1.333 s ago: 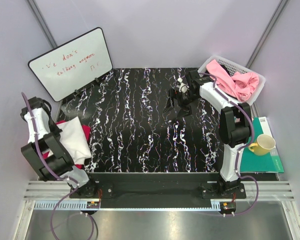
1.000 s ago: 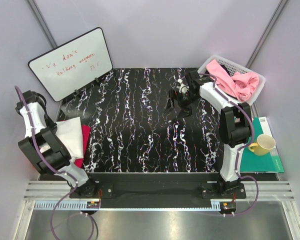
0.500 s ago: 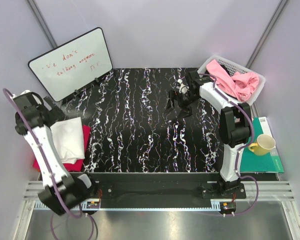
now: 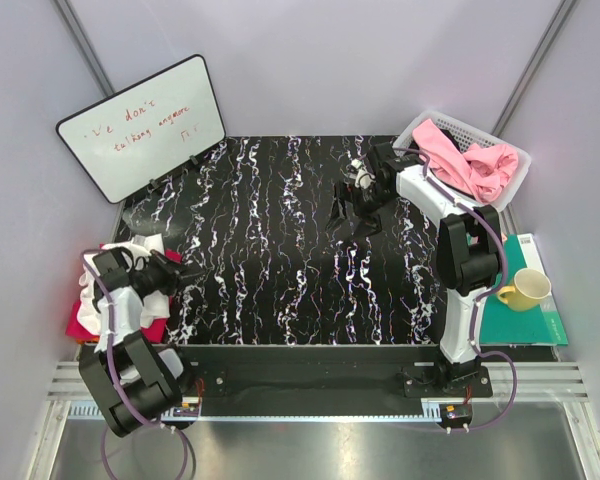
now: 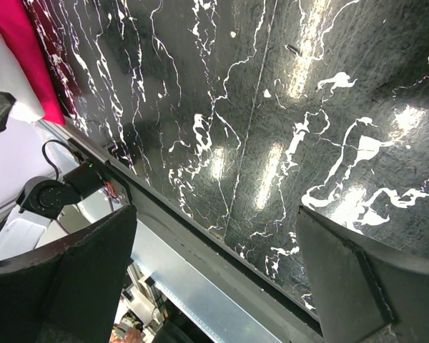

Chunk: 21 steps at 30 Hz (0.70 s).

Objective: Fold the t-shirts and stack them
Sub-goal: Put the neatly folded tshirt into the corner of the board with the left arm

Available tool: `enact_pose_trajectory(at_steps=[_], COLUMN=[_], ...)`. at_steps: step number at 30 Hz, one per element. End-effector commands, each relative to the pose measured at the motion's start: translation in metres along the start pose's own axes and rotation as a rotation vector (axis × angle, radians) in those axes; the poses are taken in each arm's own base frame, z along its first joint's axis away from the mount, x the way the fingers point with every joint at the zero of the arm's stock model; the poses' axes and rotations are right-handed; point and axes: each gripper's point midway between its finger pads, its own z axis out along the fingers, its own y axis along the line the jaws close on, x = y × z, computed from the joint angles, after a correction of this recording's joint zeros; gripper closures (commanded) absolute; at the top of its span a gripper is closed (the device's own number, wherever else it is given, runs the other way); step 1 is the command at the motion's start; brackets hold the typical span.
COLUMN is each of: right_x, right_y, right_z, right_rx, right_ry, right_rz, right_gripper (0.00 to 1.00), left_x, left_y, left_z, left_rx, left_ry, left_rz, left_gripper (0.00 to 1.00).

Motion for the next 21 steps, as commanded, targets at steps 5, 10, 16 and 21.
enact_pose_trajectory(at_steps=[5, 10, 16, 21], right_x=[0.009, 0.012, 0.015, 0.016], right_y=[0.002, 0.0, -0.001, -0.002], right_z=[0.002, 0.001, 0.003, 0.003], right_rx=[0.006, 0.01, 0.007, 0.011], right_ry=[0.016, 0.019, 0.029, 0.029], right_rz=[-0.026, -0.03, -0.029, -0.032], right_gripper=[0.0, 0.0, 0.0, 0.0], left_x=[-0.011, -0.012, -0.041, -0.072], left_y=[-0.041, -0.026, -0.02, 0.009], left_z=[0.0, 0.0, -0.014, -0.023], left_rx=[0.338, 0.323, 0.319, 0.232], left_ry=[-0.038, -0.08, -0.159, -0.202], left_rz=[-0.008, -0.122, -0.154, -0.275], left_gripper=[1.0, 1.0, 1.0, 1.0])
